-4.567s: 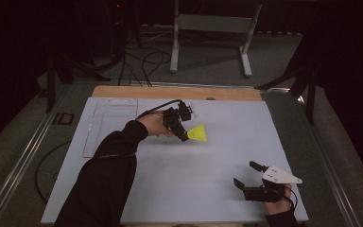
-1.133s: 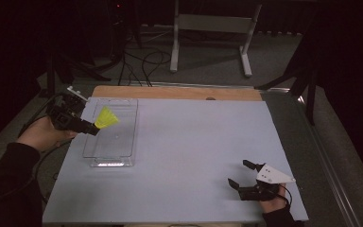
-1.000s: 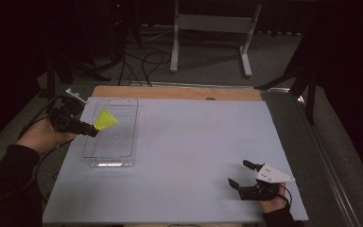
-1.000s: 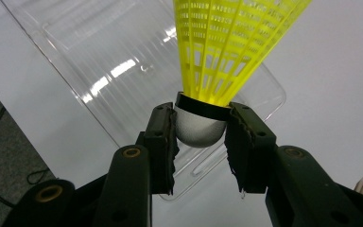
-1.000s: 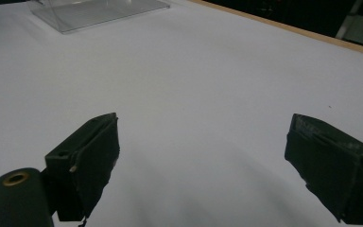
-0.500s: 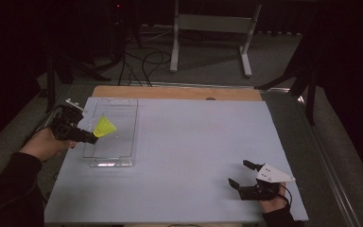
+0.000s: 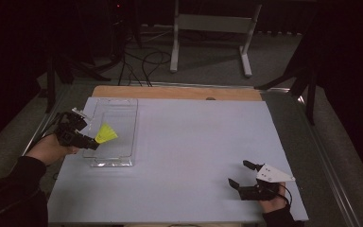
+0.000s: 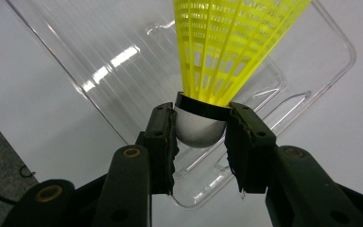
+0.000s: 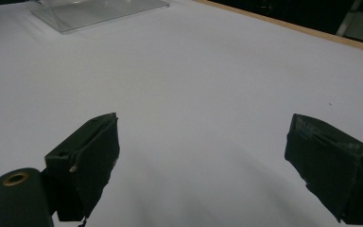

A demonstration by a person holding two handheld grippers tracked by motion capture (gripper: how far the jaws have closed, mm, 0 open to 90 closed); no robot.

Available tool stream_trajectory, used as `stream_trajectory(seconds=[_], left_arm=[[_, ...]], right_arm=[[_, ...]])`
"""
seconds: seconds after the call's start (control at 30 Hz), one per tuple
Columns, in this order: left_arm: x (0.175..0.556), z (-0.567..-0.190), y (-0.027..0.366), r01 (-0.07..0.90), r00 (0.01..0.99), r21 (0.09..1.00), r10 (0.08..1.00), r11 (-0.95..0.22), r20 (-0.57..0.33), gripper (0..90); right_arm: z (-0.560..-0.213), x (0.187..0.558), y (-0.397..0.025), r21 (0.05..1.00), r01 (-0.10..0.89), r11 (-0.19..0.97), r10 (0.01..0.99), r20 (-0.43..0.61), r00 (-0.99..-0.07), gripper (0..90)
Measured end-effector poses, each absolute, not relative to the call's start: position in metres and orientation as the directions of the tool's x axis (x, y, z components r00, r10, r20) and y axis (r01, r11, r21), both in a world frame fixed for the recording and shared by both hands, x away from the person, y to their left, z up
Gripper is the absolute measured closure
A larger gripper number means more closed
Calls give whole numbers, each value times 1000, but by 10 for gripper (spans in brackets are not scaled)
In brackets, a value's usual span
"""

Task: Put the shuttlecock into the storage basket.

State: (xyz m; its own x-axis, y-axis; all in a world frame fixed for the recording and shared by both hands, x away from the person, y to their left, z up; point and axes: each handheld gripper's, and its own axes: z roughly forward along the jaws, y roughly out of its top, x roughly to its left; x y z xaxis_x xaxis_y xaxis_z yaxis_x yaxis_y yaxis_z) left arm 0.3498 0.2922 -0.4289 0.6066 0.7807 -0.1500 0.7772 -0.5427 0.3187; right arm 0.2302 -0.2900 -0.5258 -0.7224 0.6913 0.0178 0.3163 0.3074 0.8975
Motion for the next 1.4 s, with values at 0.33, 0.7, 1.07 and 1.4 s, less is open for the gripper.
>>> stream_trajectory(seconds=[0.33, 0.7, 1.07, 1.4], left_arm=[[353, -440, 291, 797, 591, 254, 794, -548, -143, 642], [359, -441, 284, 794, 605, 167, 786, -584, -126, 640], [360, -426, 276, 794, 600, 184, 796, -580, -81, 404], [356, -423, 271, 759, 644, 236, 752, -607, -140, 169]], right_arm=[[-526, 231, -290, 897, 319, 306, 690, 22, -724, 111], [-526, 231, -291, 897, 326, 299, 691, 33, -723, 111], [-526, 231, -291, 898, 328, 293, 693, 37, -720, 110], [-526, 231, -291, 898, 329, 293, 694, 37, -719, 111]])
